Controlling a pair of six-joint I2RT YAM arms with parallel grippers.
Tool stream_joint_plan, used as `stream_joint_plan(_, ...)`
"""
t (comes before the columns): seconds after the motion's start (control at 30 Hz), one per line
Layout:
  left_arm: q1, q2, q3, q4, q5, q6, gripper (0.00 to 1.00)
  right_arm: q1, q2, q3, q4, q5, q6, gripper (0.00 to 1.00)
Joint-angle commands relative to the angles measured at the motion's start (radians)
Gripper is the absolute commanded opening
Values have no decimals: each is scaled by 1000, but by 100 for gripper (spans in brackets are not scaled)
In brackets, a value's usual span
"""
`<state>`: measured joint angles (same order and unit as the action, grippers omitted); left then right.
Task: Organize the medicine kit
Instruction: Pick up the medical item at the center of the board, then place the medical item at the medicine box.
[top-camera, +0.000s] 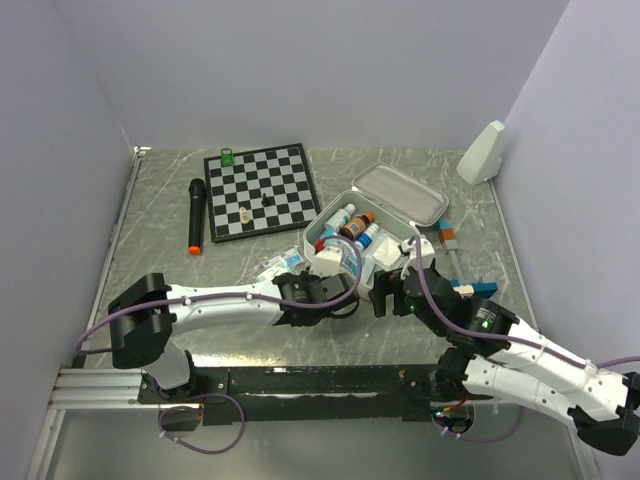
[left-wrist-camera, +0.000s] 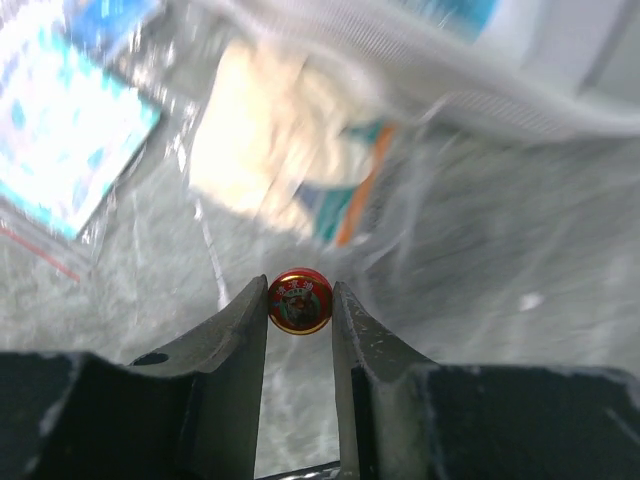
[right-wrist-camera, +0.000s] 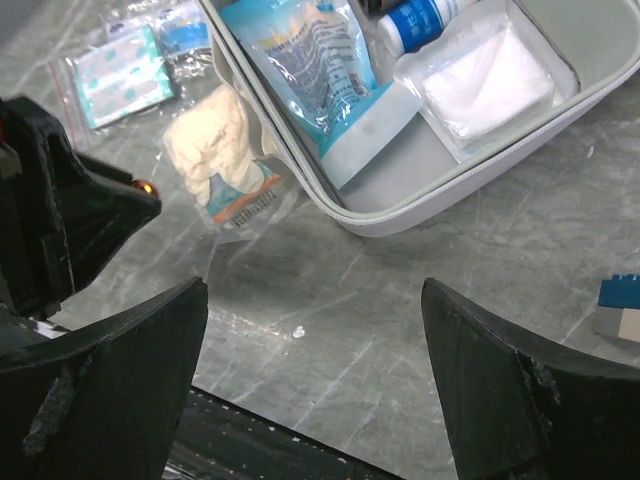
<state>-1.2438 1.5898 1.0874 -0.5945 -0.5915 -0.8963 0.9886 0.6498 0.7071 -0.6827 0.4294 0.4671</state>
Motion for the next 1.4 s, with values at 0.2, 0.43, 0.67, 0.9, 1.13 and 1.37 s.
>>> stream_joint_plan(0.2,92,38,296,33,21,181,18,7,-94,80,-48,14,31,93)
stream_joint_plan(0.43,167,240,535,50,108,289,17,5,-141,109,-67,11,30,93)
stream_joint_plan(0.67,233,345,589,102,194,326,17,5,-147,112,-84,29,21,94)
stream_joint_plan(0.9,234,413,638,166,306,329,17,5,-142,120,-75,45,2,94)
stream_joint_plan(1.13,218,504,684,208,404,321,18,5,-144,120,-83,46,2,94)
stream_joint_plan(1.37,198,596,752,217,479,327,18,5,-147,124,-104,58,10,94)
